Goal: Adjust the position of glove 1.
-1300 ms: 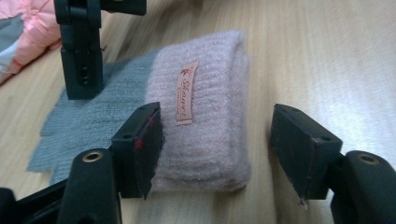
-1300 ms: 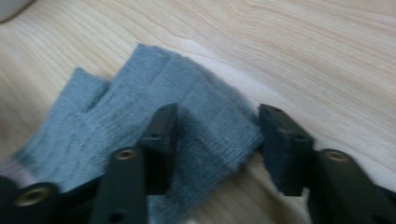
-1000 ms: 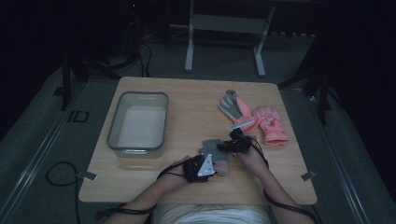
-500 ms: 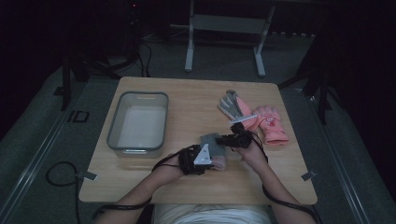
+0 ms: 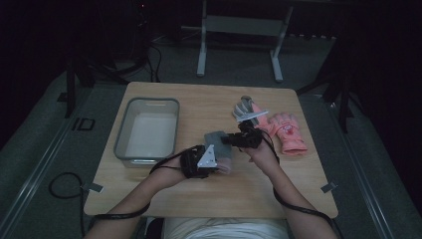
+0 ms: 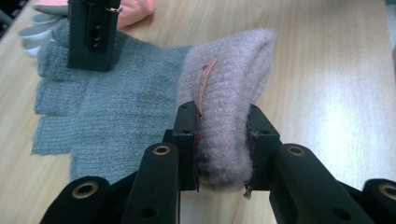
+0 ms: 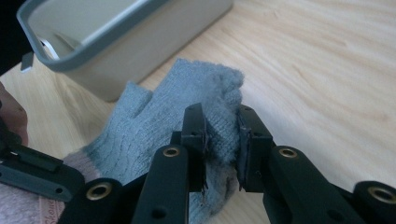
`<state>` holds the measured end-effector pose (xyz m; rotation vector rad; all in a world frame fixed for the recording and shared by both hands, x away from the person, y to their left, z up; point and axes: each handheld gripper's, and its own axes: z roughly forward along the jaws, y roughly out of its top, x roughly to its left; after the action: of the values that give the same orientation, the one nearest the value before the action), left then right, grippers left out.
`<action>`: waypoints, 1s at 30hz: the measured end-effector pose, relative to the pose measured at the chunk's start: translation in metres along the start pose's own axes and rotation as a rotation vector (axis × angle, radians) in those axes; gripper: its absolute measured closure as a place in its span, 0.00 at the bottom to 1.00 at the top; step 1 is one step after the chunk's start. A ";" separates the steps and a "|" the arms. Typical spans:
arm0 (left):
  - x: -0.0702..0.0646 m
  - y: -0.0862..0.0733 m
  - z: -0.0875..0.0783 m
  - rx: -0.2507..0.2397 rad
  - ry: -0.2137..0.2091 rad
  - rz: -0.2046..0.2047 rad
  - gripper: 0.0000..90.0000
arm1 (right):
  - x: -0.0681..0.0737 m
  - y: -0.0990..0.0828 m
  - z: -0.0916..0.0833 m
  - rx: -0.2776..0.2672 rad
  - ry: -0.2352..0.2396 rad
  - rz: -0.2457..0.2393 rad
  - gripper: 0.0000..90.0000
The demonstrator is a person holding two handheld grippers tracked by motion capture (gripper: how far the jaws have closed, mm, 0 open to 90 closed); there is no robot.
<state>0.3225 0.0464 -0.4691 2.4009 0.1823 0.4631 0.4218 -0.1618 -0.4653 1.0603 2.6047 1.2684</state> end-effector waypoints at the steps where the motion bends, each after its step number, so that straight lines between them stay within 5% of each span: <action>1: 0.002 -0.001 -0.004 0.003 0.009 0.001 0.78 | 0.002 0.004 0.000 -0.002 0.002 -0.006 0.84; 11: 0.024 -0.010 -0.037 0.016 0.040 -0.006 0.78 | 0.022 0.044 0.006 -0.022 0.004 -0.065 0.84; 30: 0.052 -0.044 -0.079 0.092 0.049 -0.022 0.78 | 0.057 0.092 0.050 -0.005 0.031 -0.116 0.84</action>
<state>0.3405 0.1401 -0.4270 2.4763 0.2573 0.5139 0.4464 -0.0548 -0.4189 0.8813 2.6403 1.2748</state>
